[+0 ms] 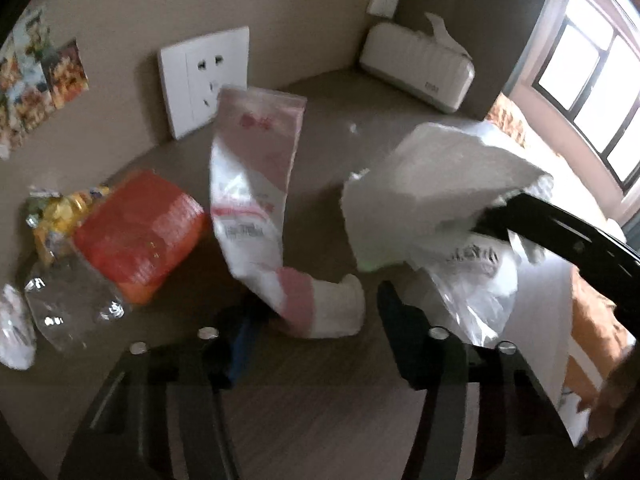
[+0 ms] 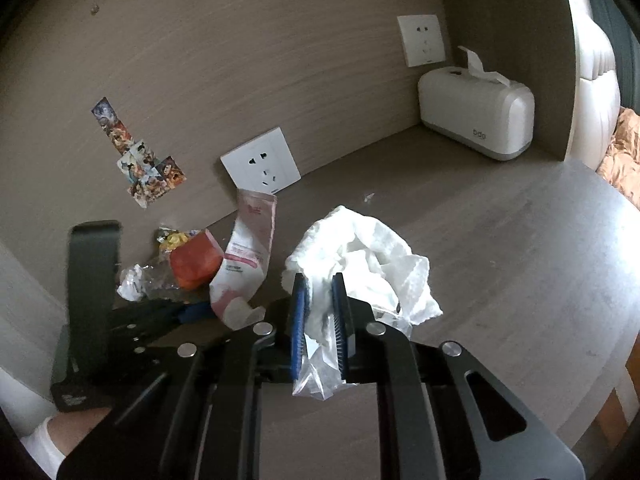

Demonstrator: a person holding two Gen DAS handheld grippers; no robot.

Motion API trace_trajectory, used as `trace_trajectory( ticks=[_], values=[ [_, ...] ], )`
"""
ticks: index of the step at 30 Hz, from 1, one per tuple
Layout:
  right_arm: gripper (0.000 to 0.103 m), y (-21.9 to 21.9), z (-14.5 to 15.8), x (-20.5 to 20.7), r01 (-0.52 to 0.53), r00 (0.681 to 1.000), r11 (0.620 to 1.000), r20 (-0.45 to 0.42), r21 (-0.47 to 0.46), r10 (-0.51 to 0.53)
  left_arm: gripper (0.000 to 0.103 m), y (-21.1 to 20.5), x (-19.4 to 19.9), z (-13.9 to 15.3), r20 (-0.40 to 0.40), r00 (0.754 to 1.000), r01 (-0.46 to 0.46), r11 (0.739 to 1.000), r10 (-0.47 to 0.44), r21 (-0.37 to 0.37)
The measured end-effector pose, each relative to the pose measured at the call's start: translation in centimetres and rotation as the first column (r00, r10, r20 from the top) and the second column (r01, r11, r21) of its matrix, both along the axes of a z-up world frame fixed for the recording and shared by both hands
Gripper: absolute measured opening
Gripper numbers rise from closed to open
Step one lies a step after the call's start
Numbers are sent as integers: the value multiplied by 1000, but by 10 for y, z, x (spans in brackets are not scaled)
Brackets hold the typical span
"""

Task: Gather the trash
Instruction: 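Grasp the pink-white tube with the left tool while the right tool grasps the white tissue, then carry the tube and tissue over the white trash bin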

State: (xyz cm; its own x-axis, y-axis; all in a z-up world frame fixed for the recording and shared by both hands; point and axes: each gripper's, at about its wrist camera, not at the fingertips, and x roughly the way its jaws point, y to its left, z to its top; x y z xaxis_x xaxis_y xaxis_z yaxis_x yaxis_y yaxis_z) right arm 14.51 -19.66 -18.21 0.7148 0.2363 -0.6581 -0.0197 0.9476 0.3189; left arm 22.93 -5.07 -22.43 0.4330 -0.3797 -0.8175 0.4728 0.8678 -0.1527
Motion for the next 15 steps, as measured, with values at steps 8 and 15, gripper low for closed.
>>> trace_trajectory(
  ticks=[8, 15],
  values=[
    [25, -3, 2, -1, -6, 1000, 999, 14, 45, 6, 42, -12, 2, 0, 34, 999, 23, 998, -24, 52],
    [5, 1, 9, 0, -15, 999, 998, 34, 57, 13, 41, -8, -2, 1, 46, 999, 17, 999, -19, 39]
  ],
)
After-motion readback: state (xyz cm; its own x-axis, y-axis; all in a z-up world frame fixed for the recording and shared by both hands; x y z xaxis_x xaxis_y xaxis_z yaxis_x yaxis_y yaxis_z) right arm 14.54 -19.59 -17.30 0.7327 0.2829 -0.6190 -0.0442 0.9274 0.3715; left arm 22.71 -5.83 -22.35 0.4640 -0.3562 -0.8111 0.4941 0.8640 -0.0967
